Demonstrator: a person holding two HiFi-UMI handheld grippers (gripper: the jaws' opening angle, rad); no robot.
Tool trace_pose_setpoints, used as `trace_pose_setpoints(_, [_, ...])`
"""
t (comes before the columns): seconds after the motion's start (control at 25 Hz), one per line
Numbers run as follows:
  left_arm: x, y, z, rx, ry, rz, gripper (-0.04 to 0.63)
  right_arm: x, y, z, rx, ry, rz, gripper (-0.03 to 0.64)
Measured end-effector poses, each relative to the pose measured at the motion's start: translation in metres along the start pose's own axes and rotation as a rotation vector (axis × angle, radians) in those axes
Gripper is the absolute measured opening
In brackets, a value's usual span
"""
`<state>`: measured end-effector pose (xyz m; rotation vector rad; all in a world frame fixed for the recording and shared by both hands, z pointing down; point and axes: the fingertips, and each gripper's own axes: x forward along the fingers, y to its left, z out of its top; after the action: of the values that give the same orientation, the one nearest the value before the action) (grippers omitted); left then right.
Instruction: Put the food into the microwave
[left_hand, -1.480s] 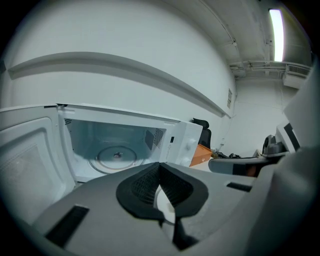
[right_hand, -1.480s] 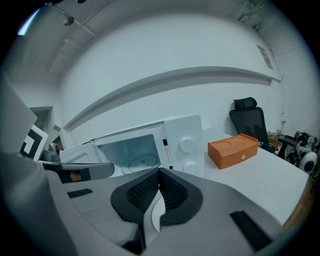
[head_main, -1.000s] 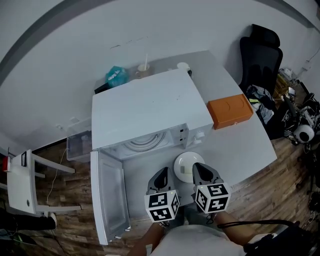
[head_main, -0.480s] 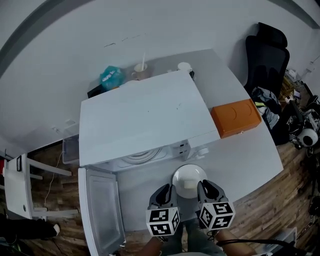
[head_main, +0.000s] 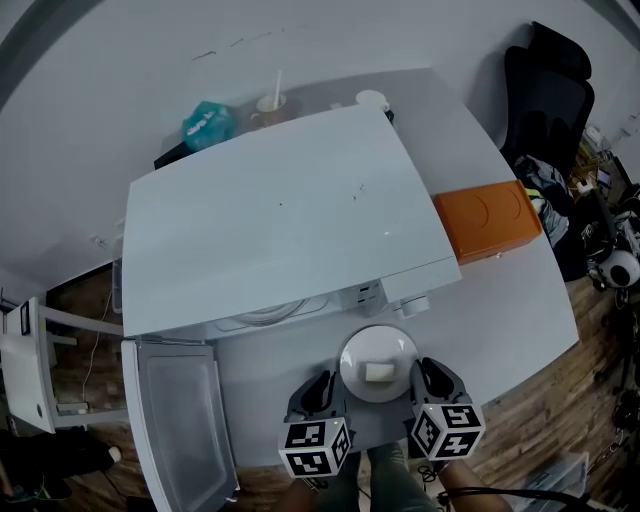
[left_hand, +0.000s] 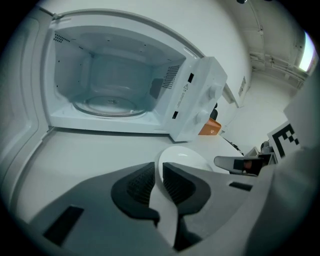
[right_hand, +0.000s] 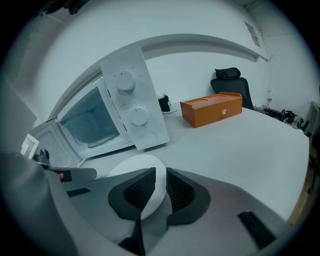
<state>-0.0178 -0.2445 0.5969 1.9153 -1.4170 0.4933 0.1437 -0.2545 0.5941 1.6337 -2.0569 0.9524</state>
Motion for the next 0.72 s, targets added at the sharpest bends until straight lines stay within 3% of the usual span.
trace_pose_setpoints(0.72, [0.027, -0.001, -0.015, -0.073, 0.093, -0.013, 0.048, 0.020, -0.008, -0.016, 0.012, 0.100, -0.002, 0.052])
